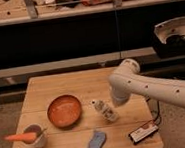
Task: Knock the bottle over
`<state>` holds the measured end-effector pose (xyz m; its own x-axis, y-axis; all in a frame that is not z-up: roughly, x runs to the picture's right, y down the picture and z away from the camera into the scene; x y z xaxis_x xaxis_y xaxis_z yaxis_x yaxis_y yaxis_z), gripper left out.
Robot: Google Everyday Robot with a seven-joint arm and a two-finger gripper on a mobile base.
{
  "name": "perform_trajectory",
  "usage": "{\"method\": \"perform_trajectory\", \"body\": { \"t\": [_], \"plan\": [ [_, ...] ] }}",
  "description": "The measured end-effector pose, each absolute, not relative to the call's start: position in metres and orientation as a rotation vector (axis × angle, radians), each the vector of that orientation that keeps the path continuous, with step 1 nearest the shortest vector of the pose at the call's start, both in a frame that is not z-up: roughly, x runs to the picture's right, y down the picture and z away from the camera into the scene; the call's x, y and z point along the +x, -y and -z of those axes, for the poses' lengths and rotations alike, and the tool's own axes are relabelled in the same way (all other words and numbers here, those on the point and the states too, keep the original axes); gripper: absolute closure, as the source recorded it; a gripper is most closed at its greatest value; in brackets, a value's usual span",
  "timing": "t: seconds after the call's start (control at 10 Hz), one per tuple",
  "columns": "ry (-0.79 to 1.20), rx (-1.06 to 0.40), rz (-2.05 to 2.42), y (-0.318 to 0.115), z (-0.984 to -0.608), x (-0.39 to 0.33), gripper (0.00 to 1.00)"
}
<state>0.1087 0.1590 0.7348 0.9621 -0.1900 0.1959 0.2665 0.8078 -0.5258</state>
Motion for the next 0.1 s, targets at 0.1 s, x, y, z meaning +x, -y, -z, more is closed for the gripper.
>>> {"method": "perform_trajectory", "body": {
  "t": [0.1],
  "plan": [
    [0.142, -0.574, 0.264, -0.1606, -0.7373, 0.1020, 0.98]
  ]
}}
